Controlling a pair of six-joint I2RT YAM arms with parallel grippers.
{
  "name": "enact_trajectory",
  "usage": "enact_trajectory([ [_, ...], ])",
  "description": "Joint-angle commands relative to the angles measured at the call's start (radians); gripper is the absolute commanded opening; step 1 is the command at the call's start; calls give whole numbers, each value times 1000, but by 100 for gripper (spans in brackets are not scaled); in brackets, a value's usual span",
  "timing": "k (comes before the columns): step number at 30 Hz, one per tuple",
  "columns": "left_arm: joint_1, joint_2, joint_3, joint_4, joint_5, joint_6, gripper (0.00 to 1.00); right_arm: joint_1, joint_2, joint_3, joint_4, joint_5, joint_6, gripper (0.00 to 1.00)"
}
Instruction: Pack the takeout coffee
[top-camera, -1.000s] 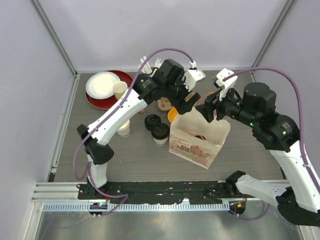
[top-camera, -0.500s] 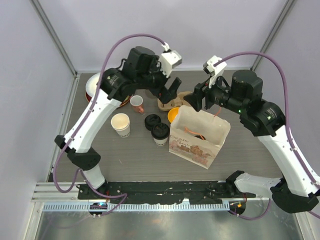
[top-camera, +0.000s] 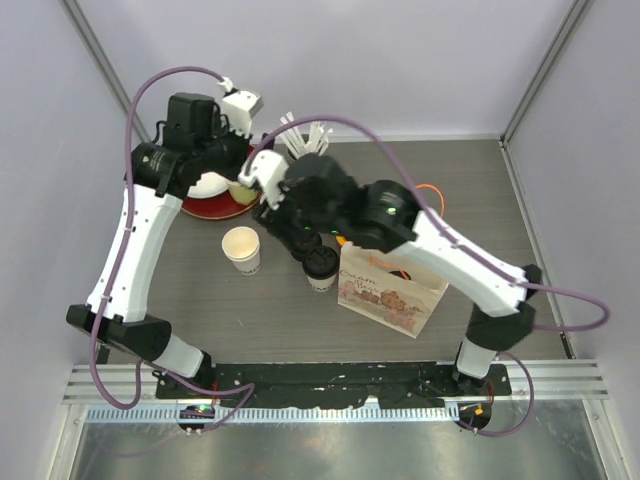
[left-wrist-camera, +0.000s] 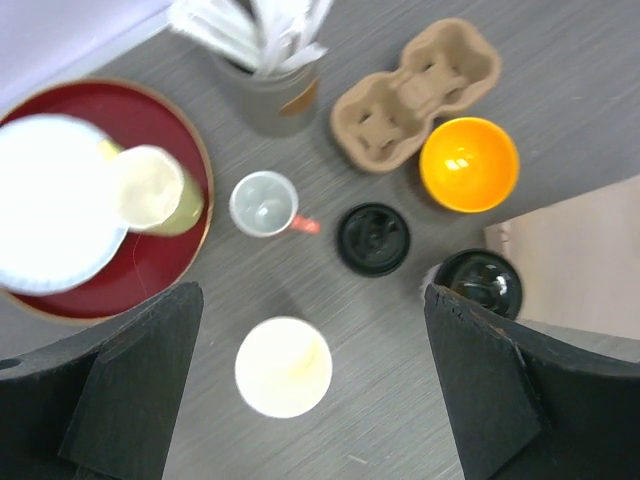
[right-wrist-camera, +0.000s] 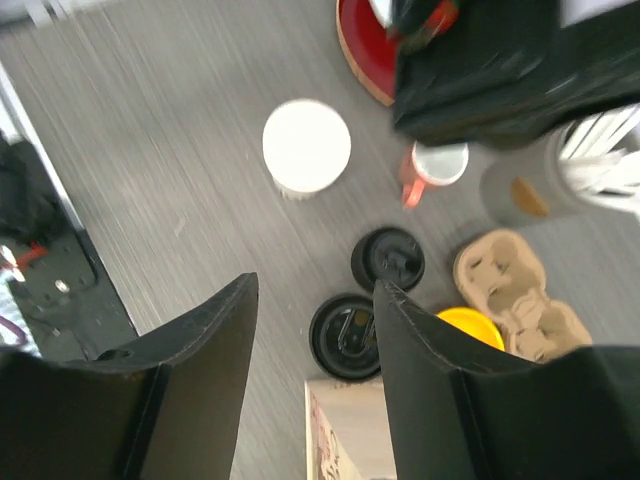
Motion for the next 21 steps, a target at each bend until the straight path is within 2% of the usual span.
enact_trajectory([
  [1, 119, -81, -96, 70, -13, -2, 97, 32, 146, 108, -275, 121, -23, 55],
  [4, 200, -107, -170, 94, -14, 10, 97, 30, 185, 102, -302, 51, -89, 55],
  [6, 224, -115, -217, 104, -5, 17, 97, 30, 203, 88, -292, 32, -188, 57],
  [8, 225, -121, -239, 108, 5, 22, 97, 26, 225, 95, -287, 11, -300, 57],
  [14, 225, -123, -285, 120, 50, 14, 96, -123, 289, 111, -336, -271, -521, 60],
  [18, 227, -118, -299, 123, 50, 16, 96, -146, 323, 120, -374, -294, -685, 61],
  [21, 225, -115, -305, 125, 61, 19, 95, -164, 370, 184, -403, -319, -713, 61],
])
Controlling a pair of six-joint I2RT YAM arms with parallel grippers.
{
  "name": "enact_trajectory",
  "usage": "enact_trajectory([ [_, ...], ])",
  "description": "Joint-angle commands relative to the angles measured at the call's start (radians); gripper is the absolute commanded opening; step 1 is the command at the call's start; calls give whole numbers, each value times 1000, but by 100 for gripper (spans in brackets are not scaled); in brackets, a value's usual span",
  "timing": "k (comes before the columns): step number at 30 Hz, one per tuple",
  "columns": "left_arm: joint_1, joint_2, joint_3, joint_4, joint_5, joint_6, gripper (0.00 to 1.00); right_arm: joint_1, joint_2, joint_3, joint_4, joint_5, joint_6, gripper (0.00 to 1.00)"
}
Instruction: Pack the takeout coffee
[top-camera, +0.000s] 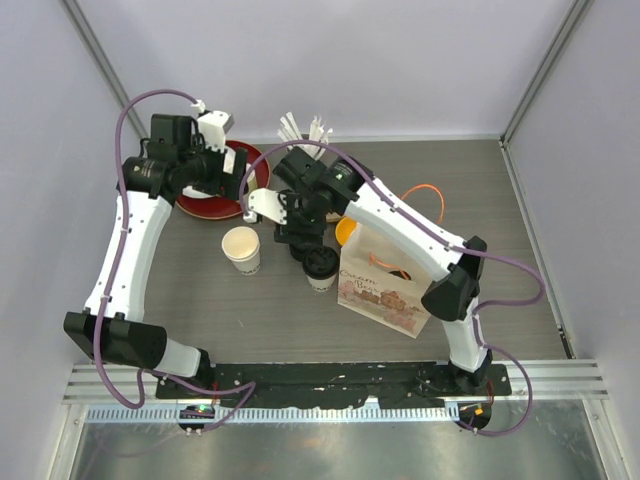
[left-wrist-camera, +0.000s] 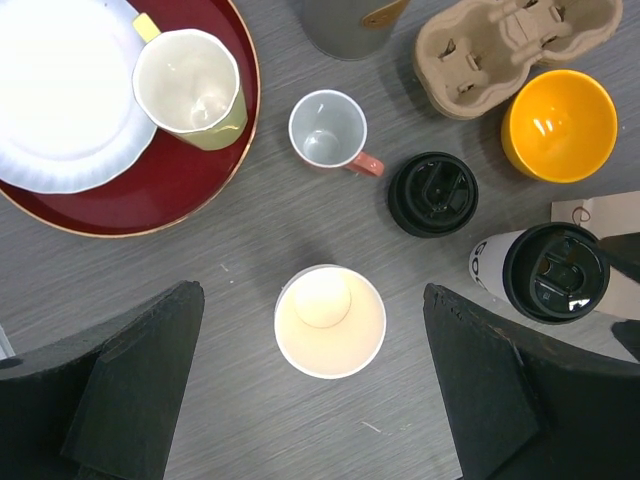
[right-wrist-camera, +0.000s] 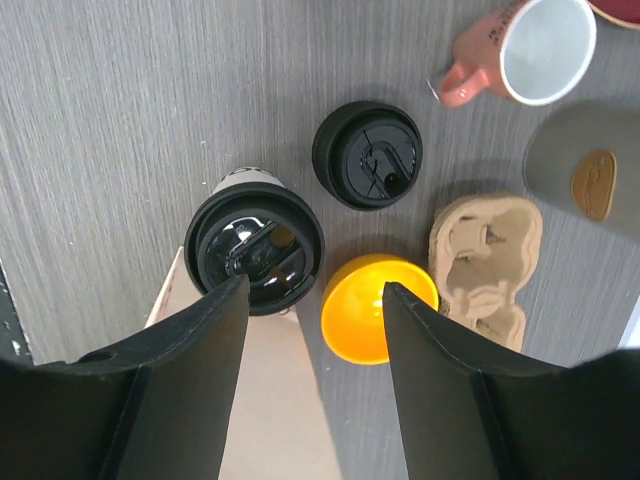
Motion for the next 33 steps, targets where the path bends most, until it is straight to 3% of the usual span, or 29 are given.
enact_trajectory([
  [1, -1, -29, -12, 51, 34, 11, 95, -13, 55, 109, -64, -94, -151, 61],
  [11, 0, -26, -38, 67, 52, 8, 95, -36, 130, 28, -93, -97, -223, 57],
  [12, 1, -26, -39, 65, 52, 8, 95, -36, 135, 25, -91, -91, -226, 54],
  [13, -1, -26, -41, 67, 54, 8, 95, -36, 136, 23, -87, -95, -226, 40],
  [14, 0, -26, -44, 67, 54, 9, 95, -36, 138, 23, -76, -100, -225, 35],
  [22, 2, -26, -55, 71, 55, 12, 94, -32, 145, -46, -68, -34, -217, 41],
  [33, 1, -24, -61, 76, 72, 11, 94, -16, 171, -63, -47, -13, -220, 40],
])
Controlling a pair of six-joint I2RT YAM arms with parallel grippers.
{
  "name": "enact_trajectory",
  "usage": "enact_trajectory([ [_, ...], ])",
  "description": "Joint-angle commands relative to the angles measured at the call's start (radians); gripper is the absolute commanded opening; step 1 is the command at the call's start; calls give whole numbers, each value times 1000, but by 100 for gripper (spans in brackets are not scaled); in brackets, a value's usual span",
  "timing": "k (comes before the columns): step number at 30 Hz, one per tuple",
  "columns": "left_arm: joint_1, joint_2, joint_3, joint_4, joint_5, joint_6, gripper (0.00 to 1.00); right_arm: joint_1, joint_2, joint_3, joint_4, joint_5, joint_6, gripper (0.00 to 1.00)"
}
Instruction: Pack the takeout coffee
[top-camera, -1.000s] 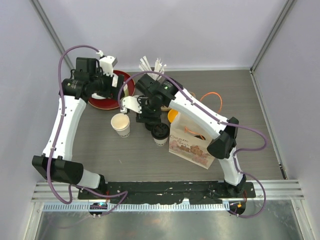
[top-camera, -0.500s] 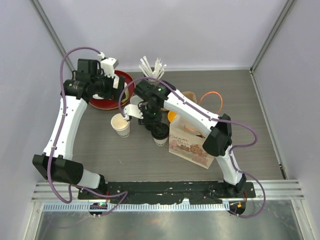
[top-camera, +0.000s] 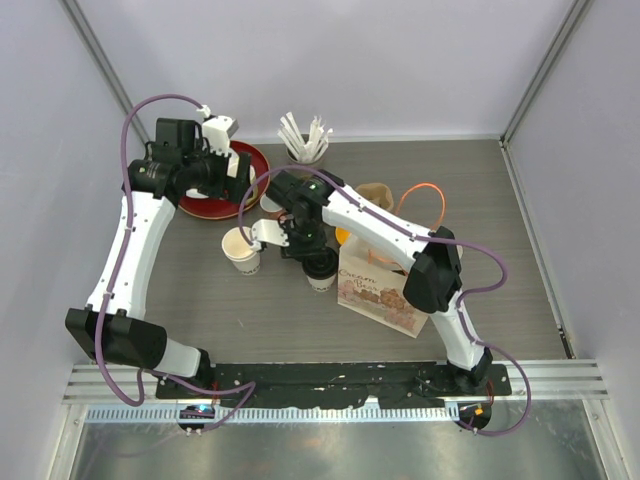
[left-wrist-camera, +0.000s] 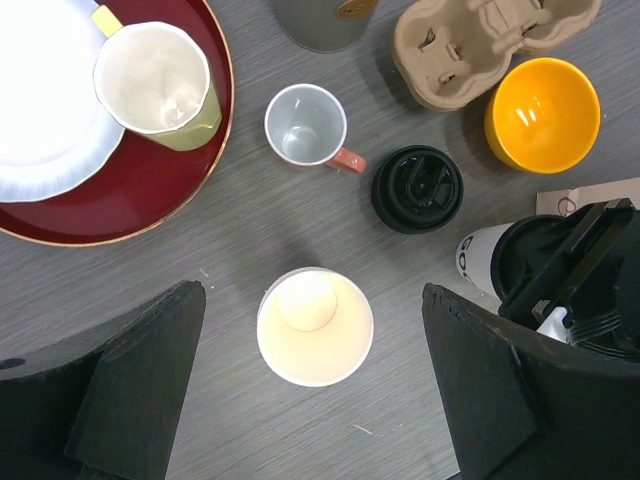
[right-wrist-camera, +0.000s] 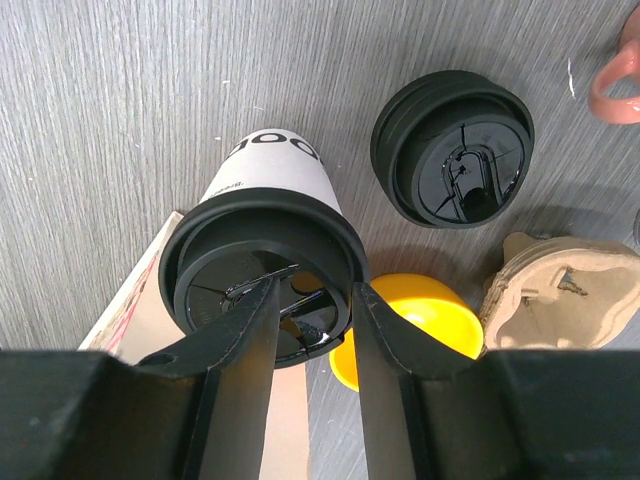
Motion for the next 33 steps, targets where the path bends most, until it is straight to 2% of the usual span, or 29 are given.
enact_trajectory([
  [1, 1, -26, -3, 37, 20, 14, 94, 13, 13, 12, 17, 15, -17, 40],
  [5, 1, -24, 0, 37, 19, 17, 94, 13, 16, 7, 15, 13, -20, 36],
  [9, 1, -24, 3, 40, 22, 17, 94, 13, 5, -8, 14, 15, -18, 22],
  [22, 1, -23, -5, 40, 34, 18, 94, 30, -59, -17, 26, -19, 34, 2],
  [33, 1, -18, 11, 31, 66, 15, 94, 63, -180, 96, 81, -132, 260, 1],
])
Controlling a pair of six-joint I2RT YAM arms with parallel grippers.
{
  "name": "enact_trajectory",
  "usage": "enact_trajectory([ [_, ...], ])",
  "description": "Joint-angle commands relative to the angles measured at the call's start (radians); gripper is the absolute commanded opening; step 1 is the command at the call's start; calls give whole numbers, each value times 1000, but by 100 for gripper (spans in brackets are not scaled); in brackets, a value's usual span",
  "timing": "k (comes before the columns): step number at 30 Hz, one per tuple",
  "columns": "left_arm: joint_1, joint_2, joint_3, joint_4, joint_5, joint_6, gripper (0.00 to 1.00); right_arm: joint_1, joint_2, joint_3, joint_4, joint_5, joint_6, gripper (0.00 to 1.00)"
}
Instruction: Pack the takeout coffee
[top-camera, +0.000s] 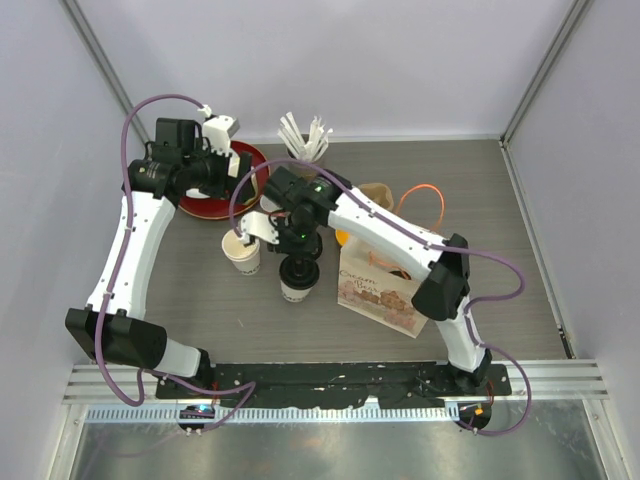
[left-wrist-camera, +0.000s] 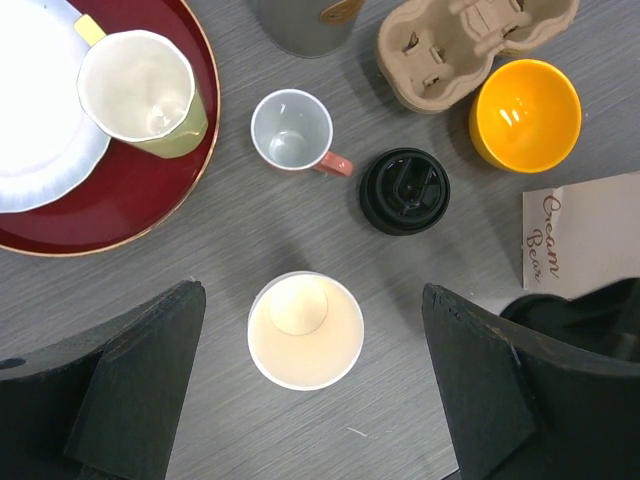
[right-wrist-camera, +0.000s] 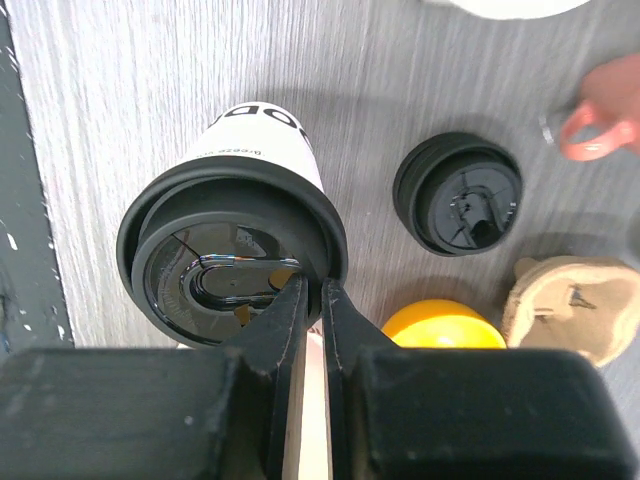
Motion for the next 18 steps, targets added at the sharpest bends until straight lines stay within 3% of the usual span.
enact_trajectory([
  [1, 1, -15, 11, 26, 33, 9, 94, 20, -143, 112, 50, -52, 149, 1],
  [10, 1, -8, 25, 14, 70, -6, 91, 26, -250, 253, 135, -24, 423, 1],
  [18, -7, 2, 38, 8, 123, -37, 91, 26, -480, 189, 165, 288, 626, 1],
])
